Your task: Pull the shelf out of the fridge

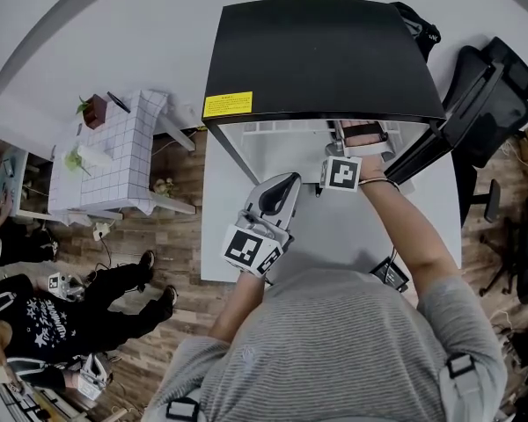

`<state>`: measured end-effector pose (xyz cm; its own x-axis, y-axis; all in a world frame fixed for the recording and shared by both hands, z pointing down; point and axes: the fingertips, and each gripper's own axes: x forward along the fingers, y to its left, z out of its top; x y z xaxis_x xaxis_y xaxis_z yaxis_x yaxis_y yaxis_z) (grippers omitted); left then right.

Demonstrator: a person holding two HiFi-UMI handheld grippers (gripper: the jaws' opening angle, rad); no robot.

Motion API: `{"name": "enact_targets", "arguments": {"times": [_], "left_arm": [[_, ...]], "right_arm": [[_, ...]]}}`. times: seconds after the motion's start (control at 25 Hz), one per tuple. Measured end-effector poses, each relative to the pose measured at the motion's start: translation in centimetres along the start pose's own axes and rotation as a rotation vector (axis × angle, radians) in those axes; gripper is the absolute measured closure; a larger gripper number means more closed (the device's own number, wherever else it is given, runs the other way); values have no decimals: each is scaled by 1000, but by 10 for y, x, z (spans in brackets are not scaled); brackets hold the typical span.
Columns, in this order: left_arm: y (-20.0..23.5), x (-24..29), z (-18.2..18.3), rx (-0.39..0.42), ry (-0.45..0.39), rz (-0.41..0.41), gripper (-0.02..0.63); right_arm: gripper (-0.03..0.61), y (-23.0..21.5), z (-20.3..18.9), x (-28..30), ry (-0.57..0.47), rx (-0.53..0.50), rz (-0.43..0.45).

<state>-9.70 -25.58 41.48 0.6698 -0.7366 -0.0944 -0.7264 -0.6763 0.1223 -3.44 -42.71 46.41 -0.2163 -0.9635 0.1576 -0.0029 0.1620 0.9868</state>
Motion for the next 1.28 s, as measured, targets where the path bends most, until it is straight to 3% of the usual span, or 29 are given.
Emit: {"name": "enact_targets", "arguments": {"times": [1.28], "left_arm": [[-13,-8,8,1,-17,5,602]], "right_arm": [[546,0,-1,-3,23,29,19]]}}
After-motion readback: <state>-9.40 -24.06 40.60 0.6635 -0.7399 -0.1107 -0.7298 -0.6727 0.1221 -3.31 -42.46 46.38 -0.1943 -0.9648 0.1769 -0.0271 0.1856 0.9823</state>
